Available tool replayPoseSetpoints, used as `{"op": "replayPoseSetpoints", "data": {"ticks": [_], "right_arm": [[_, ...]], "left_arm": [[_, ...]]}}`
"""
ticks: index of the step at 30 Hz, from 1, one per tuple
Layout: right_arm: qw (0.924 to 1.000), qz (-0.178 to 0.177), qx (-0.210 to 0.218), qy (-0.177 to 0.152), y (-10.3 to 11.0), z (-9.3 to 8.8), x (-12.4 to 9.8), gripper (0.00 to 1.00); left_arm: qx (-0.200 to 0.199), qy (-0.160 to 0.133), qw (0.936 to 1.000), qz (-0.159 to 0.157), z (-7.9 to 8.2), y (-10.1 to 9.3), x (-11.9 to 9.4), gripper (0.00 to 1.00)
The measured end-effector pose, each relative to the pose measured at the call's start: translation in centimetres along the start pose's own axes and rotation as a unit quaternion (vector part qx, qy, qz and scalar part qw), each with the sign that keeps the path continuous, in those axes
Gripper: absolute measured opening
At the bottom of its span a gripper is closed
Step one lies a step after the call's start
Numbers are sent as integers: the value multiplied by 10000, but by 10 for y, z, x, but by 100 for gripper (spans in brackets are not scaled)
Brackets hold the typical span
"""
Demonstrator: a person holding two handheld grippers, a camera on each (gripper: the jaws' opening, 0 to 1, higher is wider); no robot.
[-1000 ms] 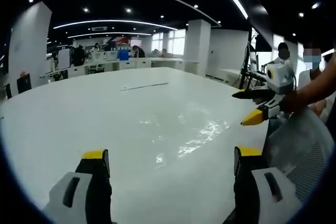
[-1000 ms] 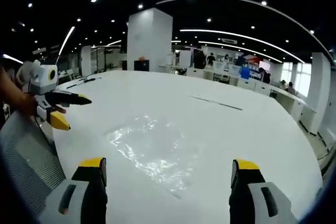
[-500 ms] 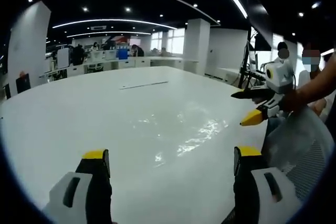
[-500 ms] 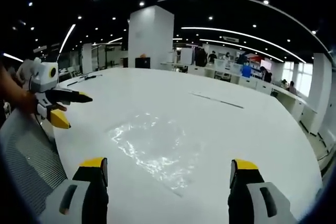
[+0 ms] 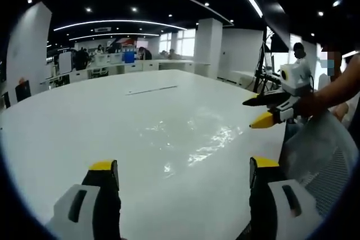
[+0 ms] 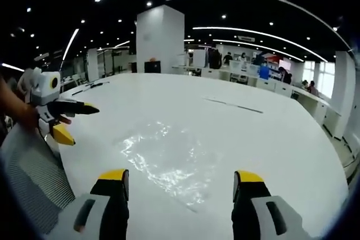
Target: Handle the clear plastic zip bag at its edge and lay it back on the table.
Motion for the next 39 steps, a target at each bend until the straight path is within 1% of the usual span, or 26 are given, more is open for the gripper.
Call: {"op": "replayPoseSetpoints", "data": {"ticks": [3, 6, 9, 15, 17, 20, 22, 24, 25, 27, 30, 32, 33, 35, 38, 39], "right_arm": [[9999, -20, 147, 9, 0, -1, 3, 71], [9996, -2, 278, 41, -2, -3, 8, 66], [9995, 19, 296, 128, -2, -4, 13, 58], [9984, 116, 494, 231, -9, -9, 19, 50], [9983, 125, 483, 293, -10, -11, 21, 46], [9970, 190, 665, 341, -9, -12, 22, 40], [9959, 218, 777, 400, -9, -16, 26, 38], [9957, 185, 760, 491, -10, -22, 28, 35], [9958, 110, 724, 542, -10, -22, 28, 35], [9971, -118, 583, 471, -15, -21, 26, 32], [9948, -265, 734, 656, -18, -27, 27, 30], [9921, -361, 832, 864, -21, -35, 31, 27], [9921, -384, 822, 872, -22, -37, 32, 24], [9908, -465, 823, 966, -22, -39, 33, 23], [9890, -610, 822, 1071, -23, -43, 34, 20], [9871, -627, 940, 1138, -23, -44, 33, 19]], "left_arm": [[30, 38, 10000, -27, -1, -2, 0, 95], [51, 18, 10000, -30, 0, -2, 0, 94], [88, 2, 10000, -33, 2, -2, 0, 93], [168, -52, 9998, -5, 3, -1, -2, 91], [177, -66, 9998, -7, 4, -2, -2, 90], [260, 35, 9996, -52, 2, -5, 0, 89], [301, 36, 9995, -48, 3, -6, -1, 88], [350, -31, 9994, -58, 5, -8, -1, 87], [385, -29, 9992, -62, 4, -7, -1, 87], [422, -16, 9991, -86, 4, -8, -1, 86], [450, 16, 9989, -129, 2, -10, 1, 84], [463, 41, 9988, -161, 2, -11, 1, 83], [476, 52, 9987, -176, 2, -13, 1, 82], [505, 55, 9985, -194, 5, -18, 0, 81], [505, 61, 9985, -219, 6, -21, 0, 78], [500, 67, 9985, -231, 7, -22, 0, 78]]}}
Point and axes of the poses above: the point that each gripper's makers call its tool centre point, and the gripper's own axes: x roughly forward along the fingers, y roughly to its left, z roughly out of its top, the point moved 5 cm from there along -x, roughly backward along the fingers, and after that the axes turned 4 degrees about y, right-handed, at the moved point
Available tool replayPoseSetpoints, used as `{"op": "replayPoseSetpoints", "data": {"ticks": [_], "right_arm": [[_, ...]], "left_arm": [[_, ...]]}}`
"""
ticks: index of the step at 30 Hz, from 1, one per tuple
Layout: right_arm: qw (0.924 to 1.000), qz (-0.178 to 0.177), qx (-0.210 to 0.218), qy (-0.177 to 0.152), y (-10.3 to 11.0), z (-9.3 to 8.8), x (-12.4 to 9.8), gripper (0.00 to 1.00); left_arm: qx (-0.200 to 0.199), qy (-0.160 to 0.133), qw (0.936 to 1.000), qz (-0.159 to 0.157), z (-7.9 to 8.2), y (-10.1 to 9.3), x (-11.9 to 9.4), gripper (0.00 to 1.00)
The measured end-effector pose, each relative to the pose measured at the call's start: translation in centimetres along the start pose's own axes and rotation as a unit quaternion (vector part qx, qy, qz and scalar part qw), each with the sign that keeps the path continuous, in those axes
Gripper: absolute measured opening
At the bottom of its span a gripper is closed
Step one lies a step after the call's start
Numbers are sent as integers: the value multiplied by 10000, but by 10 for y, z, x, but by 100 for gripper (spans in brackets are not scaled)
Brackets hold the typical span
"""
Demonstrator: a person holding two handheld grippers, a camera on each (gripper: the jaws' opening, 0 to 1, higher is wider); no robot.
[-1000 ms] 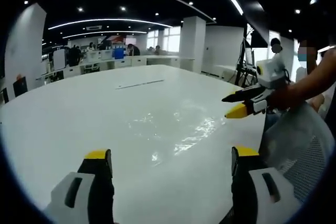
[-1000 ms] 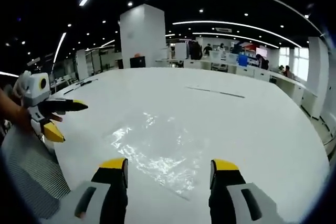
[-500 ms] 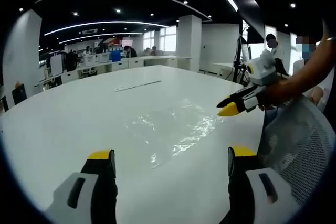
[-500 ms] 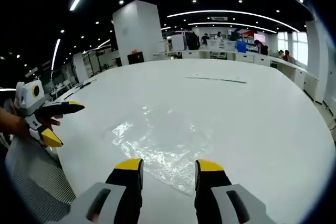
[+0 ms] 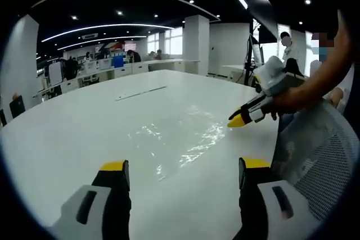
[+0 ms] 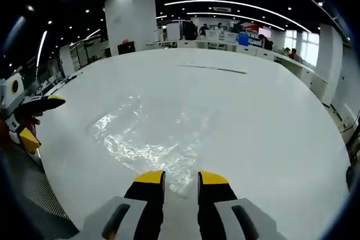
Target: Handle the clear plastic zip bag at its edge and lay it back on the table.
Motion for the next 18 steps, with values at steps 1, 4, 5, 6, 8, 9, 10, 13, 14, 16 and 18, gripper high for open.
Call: {"op": "replayPoseSetpoints", "data": {"ticks": [1, 4, 5, 6, 8, 9, 10, 13, 14, 16, 18], "right_arm": [[9999, 20, 134, 32, 1, -1, 0, 19], [9997, -126, 187, 24, -3, 0, 2, 16], [9994, -158, 303, 103, -3, -2, 1, 13], [9993, -155, 326, 115, -2, -1, 3, 9], [9992, -157, 357, 120, -1, -1, 3, 5], [9990, -172, 385, 156, 0, -3, 3, 2], [9990, -199, 353, 165, 1, -4, 4, 0], [9982, -85, 580, 157, 6, -5, 2, 0], [9979, -74, 619, 165, 7, -6, 1, 0], [9961, 55, 876, 129, 12, -5, 1, 0], [9931, 190, 1155, 46, 17, -3, -2, 0]], "left_arm": [[-1, 1, 10000, -6, 0, 0, 0, 77], [5, 4, 10000, -30, 1, -1, 0, 76], [6, 5, 10000, -34, 1, -2, 0, 75], [17, 17, 10000, -50, 0, -2, 0, 75], [31, 22, 10000, -67, 0, -2, 1, 74], [41, 28, 10000, -74, 0, -2, 1, 73], [66, 48, 9999, -87, 0, -4, 1, 73], [120, 86, 9998, -133, -1, -7, 2, 72], [138, 105, 9997, -156, -1, -8, 3, 71], [176, 128, 9996, -195, 0, -11, 3, 70], [261, 107, 9993, -243, 3, -15, 4, 70]]}}
Point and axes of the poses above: the point that each gripper's makers call its tool centre point, and the gripper's own axes: x roughly forward along the fingers, y roughly to its left, z roughly out of its top, the point moved 5 cm from there along -x, roughly backward along the fingers, and after that the axes turned 4 degrees about y, right-handed, at the moved point
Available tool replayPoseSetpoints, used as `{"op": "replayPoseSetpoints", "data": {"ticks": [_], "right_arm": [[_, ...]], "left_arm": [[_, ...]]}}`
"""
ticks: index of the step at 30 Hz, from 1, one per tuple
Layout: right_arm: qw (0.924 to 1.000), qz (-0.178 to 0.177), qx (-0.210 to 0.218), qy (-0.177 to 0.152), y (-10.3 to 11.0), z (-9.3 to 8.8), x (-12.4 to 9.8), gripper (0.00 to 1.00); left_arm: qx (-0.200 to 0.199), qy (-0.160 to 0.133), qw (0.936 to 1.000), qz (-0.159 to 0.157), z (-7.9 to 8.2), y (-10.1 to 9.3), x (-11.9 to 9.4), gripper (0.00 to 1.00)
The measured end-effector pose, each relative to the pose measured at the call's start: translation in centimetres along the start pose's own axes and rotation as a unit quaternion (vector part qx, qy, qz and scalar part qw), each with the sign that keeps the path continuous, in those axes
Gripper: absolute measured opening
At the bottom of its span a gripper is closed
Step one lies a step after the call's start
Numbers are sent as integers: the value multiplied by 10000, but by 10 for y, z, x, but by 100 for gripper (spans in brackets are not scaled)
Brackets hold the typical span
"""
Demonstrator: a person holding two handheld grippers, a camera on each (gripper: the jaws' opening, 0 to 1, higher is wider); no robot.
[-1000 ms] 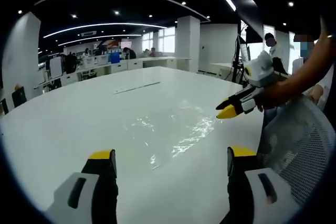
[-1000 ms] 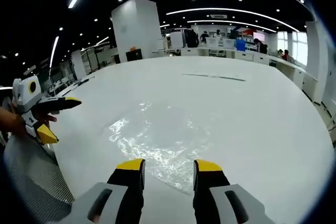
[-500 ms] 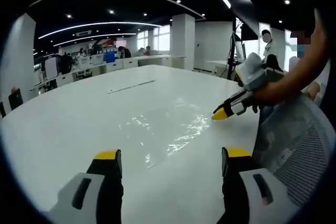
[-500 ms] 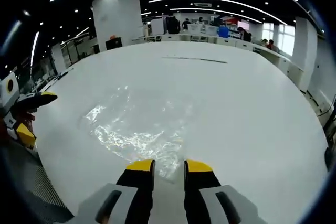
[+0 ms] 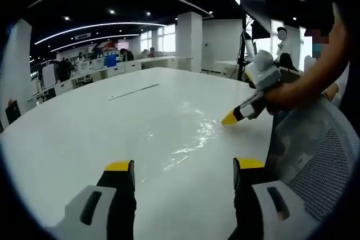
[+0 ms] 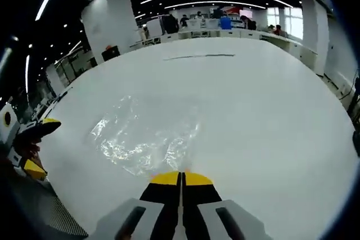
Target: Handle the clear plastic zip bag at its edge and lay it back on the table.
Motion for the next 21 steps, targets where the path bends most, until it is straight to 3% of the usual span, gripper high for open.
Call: {"op": "replayPoseSetpoints", "data": {"ticks": [3, 9, 17, 21], "right_arm": [[10000, 19, -39, -39, 5, 2, -3, 0], [9992, 242, 325, -67, 22, 3, -9, 0], [9971, 599, 472, -73, 49, 3, -15, 0], [9956, 755, 550, -83, 59, 4, -18, 0]], "left_arm": [[227, 25, 9997, -114, 4, -8, 2, 69], [627, 140, 9974, -330, 8, -27, 13, 62], [1183, 528, 9895, -646, -4, -51, 40, 54], [1415, 650, 9857, -637, -7, -54, 49, 51]]}}
Point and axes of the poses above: the point that each gripper's makers call its tool centre point, and the gripper's own axes: x roughly forward along the fingers, y roughly to its left, z roughly out of its top, the point moved 5 cm from there along -x, roughly backward along the fingers, and after that the axes turned 4 degrees about y, right-handed, at the moved point
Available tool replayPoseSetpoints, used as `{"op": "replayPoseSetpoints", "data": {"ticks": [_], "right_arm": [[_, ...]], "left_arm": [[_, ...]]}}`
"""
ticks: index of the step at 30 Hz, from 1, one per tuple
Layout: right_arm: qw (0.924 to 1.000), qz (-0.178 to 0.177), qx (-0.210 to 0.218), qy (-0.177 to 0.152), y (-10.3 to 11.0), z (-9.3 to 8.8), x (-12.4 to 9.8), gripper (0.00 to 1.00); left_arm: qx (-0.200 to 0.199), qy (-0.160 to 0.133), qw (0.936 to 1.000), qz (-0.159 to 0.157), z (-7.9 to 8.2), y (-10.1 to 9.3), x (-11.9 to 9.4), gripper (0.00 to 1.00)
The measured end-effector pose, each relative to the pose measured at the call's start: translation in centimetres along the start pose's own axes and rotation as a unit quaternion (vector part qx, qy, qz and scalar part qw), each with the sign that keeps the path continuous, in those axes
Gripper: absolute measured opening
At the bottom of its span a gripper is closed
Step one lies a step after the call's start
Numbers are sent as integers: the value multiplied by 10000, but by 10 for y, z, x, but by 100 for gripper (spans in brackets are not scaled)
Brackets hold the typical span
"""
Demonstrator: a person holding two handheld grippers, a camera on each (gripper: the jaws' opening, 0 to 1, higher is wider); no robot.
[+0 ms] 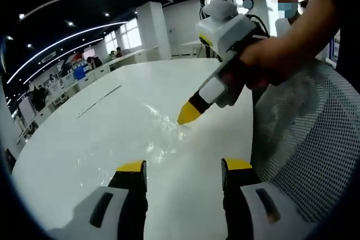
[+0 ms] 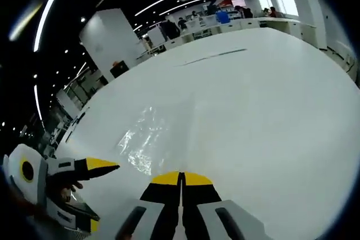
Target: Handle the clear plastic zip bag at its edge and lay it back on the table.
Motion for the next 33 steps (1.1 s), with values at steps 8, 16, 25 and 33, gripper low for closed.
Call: {"op": "replayPoseSetpoints", "data": {"ticks": [8, 16, 25, 33], "right_arm": [[9995, 244, 201, -55, 14, 3, -5, 0], [9985, 413, 345, -39, 26, 5, -7, 0], [9975, 600, 363, 47, 35, 6, -10, 0], [9968, 702, 365, 59, 38, 5, -12, 0]], "left_arm": [[353, 159, 9992, 109, 6, -1, 14, 43], [992, 188, 9948, 123, 19, -7, 26, 34], [1413, 240, 9893, 278, 17, 0, 24, 15], [1852, 294, 9817, 325, 17, 2, 22, 0]]}}
Point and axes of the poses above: the point that each gripper's makers call its tool centre point, and the gripper's own axes: x roughly forward along the fingers, y roughly to its left, z roughly out of its top, the point moved 5 cm from there along -x, roughly backward along the fingers, and after that the axes turned 4 degrees about y, right-handed, at the moved point
